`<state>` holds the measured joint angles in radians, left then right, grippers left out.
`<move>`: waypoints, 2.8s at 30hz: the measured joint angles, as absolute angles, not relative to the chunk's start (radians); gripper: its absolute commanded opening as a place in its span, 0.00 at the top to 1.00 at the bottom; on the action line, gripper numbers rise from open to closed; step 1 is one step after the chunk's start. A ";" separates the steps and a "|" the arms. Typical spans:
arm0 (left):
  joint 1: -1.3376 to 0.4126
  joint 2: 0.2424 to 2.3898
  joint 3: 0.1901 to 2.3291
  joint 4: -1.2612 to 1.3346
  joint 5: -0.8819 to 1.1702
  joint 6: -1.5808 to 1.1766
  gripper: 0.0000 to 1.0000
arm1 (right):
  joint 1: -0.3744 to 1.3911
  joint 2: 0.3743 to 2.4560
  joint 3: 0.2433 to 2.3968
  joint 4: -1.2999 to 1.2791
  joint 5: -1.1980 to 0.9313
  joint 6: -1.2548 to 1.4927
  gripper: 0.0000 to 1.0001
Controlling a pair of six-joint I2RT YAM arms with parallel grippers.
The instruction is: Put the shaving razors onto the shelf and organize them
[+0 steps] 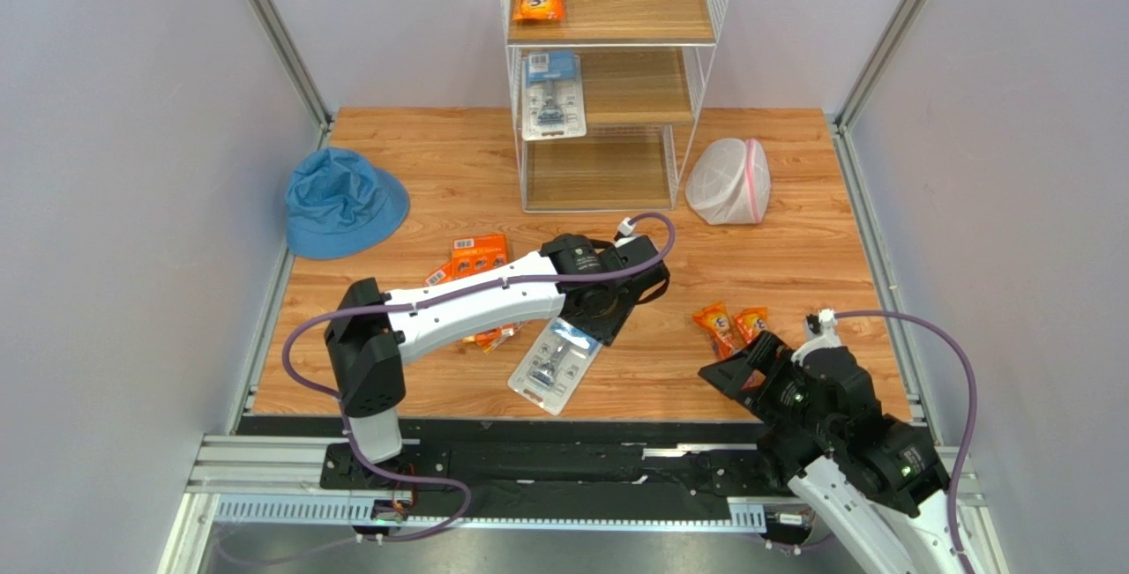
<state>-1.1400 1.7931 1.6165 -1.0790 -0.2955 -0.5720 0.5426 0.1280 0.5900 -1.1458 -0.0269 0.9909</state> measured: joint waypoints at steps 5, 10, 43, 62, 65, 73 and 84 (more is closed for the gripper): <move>-1.139 1.789 1.613 -1.048 -0.263 -0.558 0.44 | 0.543 0.128 0.591 -1.147 -0.027 0.991 0.13; -1.130 1.769 1.571 -1.036 -0.250 -0.536 0.44 | 0.543 0.128 0.591 -1.147 -0.028 0.991 0.13; -0.965 1.869 1.238 -0.735 -0.065 -0.466 0.76 | 0.543 0.128 0.590 -1.143 -0.047 0.989 0.14; -0.960 1.797 1.352 -0.778 -0.012 -0.543 1.00 | 0.543 0.205 0.581 -1.037 -0.101 0.958 0.12; -0.960 1.764 1.414 -0.773 0.021 -0.578 1.00 | 0.543 0.229 0.579 -0.980 -0.119 0.950 0.12; -0.953 1.730 1.481 -0.733 0.100 -0.652 1.00 | 0.546 0.331 0.569 -0.815 -0.168 0.944 0.12; -0.948 1.730 1.485 -0.705 0.173 -0.696 1.00 | 0.691 0.520 0.527 -0.567 -0.155 0.958 0.16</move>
